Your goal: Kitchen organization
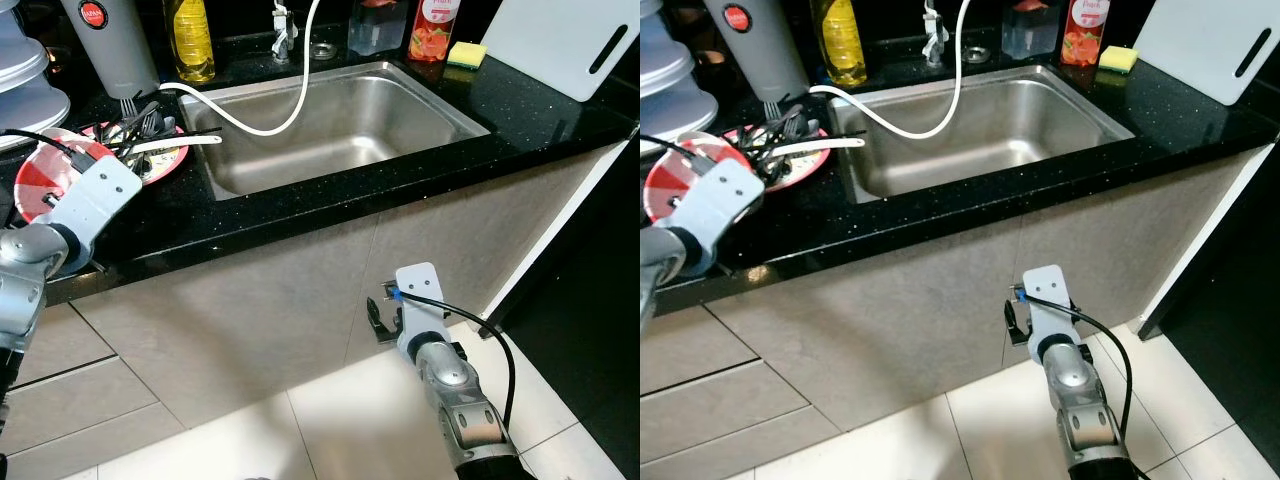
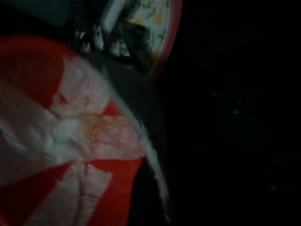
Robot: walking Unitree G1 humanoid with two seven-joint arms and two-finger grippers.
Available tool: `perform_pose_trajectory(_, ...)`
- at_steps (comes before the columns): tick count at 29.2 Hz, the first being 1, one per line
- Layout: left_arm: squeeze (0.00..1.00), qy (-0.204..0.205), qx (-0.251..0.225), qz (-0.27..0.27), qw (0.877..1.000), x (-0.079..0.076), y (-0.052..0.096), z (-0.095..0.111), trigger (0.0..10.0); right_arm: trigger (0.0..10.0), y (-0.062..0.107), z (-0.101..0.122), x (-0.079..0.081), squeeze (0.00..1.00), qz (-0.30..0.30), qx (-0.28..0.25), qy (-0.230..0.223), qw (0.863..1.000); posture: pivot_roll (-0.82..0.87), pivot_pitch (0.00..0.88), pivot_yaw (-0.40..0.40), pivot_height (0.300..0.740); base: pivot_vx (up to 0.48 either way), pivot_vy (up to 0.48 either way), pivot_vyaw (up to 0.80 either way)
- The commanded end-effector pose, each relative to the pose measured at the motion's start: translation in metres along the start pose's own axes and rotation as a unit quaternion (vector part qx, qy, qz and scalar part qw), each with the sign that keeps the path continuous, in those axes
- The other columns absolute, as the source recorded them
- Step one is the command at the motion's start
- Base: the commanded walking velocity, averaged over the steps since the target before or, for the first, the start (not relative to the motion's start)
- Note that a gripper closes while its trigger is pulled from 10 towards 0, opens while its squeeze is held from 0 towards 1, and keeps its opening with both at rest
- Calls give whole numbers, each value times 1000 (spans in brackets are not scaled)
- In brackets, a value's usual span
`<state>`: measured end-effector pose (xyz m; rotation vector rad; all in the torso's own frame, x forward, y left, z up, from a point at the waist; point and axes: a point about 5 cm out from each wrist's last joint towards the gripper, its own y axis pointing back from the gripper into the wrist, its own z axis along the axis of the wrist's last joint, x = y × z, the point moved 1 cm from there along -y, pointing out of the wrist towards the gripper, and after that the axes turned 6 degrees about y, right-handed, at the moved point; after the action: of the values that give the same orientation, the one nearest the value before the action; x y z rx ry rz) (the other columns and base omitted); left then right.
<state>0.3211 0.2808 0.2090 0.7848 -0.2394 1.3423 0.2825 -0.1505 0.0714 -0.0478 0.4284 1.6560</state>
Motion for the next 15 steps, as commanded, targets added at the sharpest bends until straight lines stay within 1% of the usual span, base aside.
perform_pose_trajectory(1,0,-26,-19,2,999,-5,-1,5,0,10000,1,-4,0,0,1,8,-2,1000,98,0,28,740,0,0,0)
perform_pose_trajectory(2,0,-26,-19,2,999,-5,-1,5,0,10000,1,-4,0,0,1,8,-2,1000,98,0,28,740,0,0,0)
perform_pose_trajectory(3,0,-32,-55,16,998,-6,0,17,0,10000,1,-5,1,0,1,9,-2,1000,97,0,29,740,0,0,0)
perform_pose_trajectory(4,0,-32,-55,16,998,-6,0,17,0,10000,1,-5,1,0,1,9,-2,1000,97,0,29,740,0,0,0)
perform_pose_trajectory(5,0,-39,-94,26,994,-7,2,31,0,10000,0,-5,1,0,2,10,-2,1000,98,0,29,740,0,0,0)
perform_pose_trajectory(6,0,-32,-156,43,986,-9,8,53,0,10000,-1,-5,0,0,1,10,-2,1000,98,0,28,740,0,0,0)
perform_pose_trajectory(7,0,-30,-171,45,984,-10,11,59,0,10000,-1,-5,0,0,0,10,-2,1000,98,0,28,740,0,0,0)
perform_pose_trajectory(8,0,-19,-185,45,982,-12,12,65,0,10000,-1,-5,0,0,-1,10,-2,1000,95,0,27,740,0,0,0)
perform_pose_trajectory(9,0,-19,-185,45,982,-12,12,65,0,10000,-1,-5,0,0,-1,10,-2,1000,95,0,27,740,0,0,0)
perform_pose_trajectory(10,0,-7,-194,45,980,-13,14,69,0,10000,-2,-5,-1,0,-2,10,-2,1000,87,0,25,740,0,0,0)
perform_pose_trajectory(11,0,12,-204,44,978,-16,15,74,8392,10000,-2,-5,-3,0,-5,10,-4,1000,87,0,32,740,0,0,0)
perform_pose_trajectory(12,0,12,-204,44,978,-16,15,74,8392,10000,-2,-5,-3,0,-5,10,-4,1000,87,0,32,740,0,0,0)
perform_pose_trajectory(13,0,32,-217,36,975,-19,17,79,8392,10000,-1,-3,-8,0,-13,7,-13,1000,87,0,32,740,0,0,0)
perform_pose_trajectory(14,0,58,-226,24,972,-22,18,84,10000,10000,0,1,-18,0,-33,2,-24,999,87,0,32,740,0,0,0)
perform_pose_trajectory(15,0,77,-233,15,969,-25,19,87,10000,10000,2,4,-26,0,-51,-1,-33,998,75,0,35,740,0,0,0)
